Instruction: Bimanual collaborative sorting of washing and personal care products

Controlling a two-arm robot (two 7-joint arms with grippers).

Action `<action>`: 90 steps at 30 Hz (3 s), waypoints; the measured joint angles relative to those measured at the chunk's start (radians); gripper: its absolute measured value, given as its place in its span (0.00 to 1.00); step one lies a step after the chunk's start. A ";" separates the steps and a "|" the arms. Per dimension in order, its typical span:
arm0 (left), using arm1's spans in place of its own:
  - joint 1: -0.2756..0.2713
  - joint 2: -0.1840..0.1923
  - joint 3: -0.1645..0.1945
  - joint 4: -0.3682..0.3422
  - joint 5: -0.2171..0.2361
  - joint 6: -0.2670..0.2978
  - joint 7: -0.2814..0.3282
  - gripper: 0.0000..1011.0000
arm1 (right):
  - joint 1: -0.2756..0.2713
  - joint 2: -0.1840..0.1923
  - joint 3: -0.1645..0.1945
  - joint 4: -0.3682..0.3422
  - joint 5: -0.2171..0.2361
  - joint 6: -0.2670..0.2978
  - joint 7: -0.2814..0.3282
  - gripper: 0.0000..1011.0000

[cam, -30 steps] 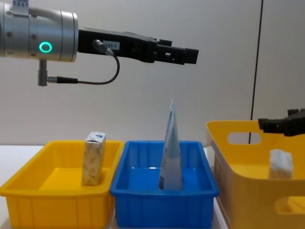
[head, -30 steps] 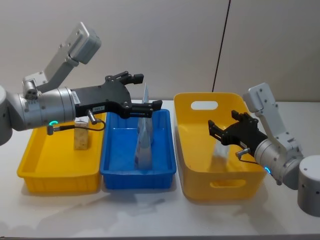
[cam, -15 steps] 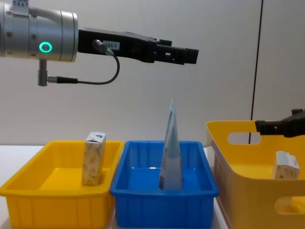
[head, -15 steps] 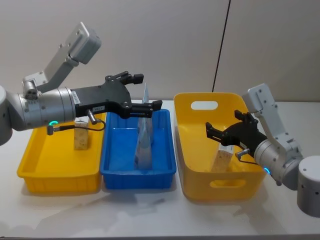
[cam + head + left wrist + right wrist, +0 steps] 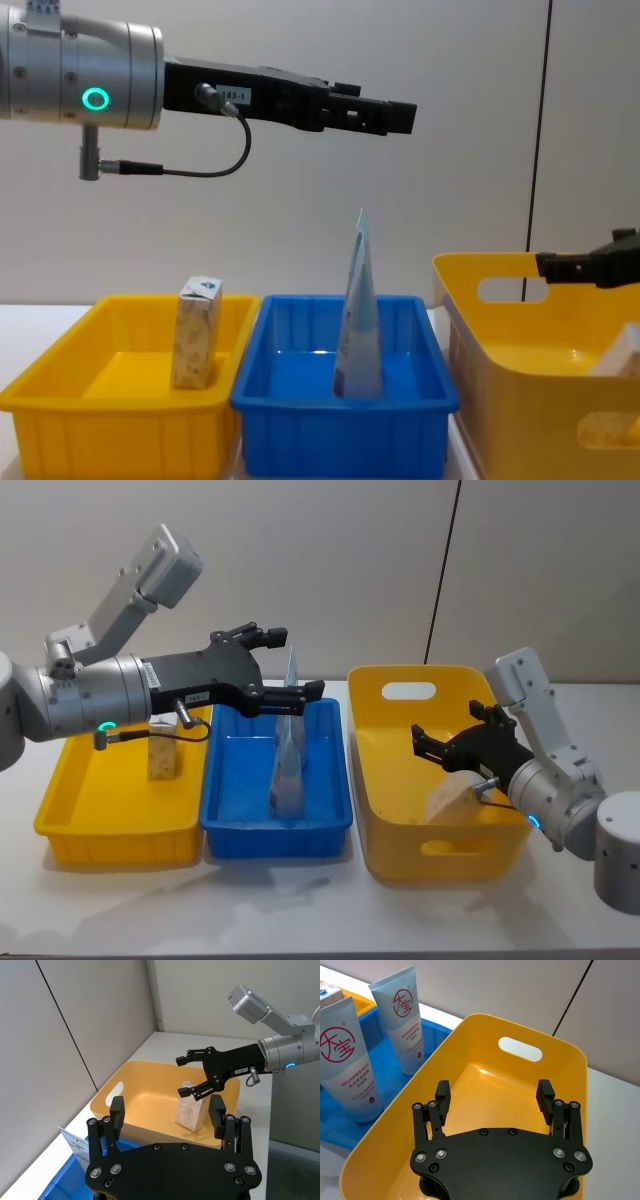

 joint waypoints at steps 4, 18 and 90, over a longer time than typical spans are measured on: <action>0.000 0.000 0.000 0.000 0.000 0.000 0.000 0.99 | 0.000 0.000 0.000 0.000 0.000 0.000 0.000 0.99; 0.000 0.000 0.000 0.000 0.000 0.000 0.000 0.99 | 0.000 0.000 0.000 0.000 0.000 0.000 0.000 0.99; 0.000 0.000 0.000 0.000 0.000 0.000 0.000 0.99 | -0.016 -0.032 -0.089 -0.126 0.019 0.052 0.185 0.99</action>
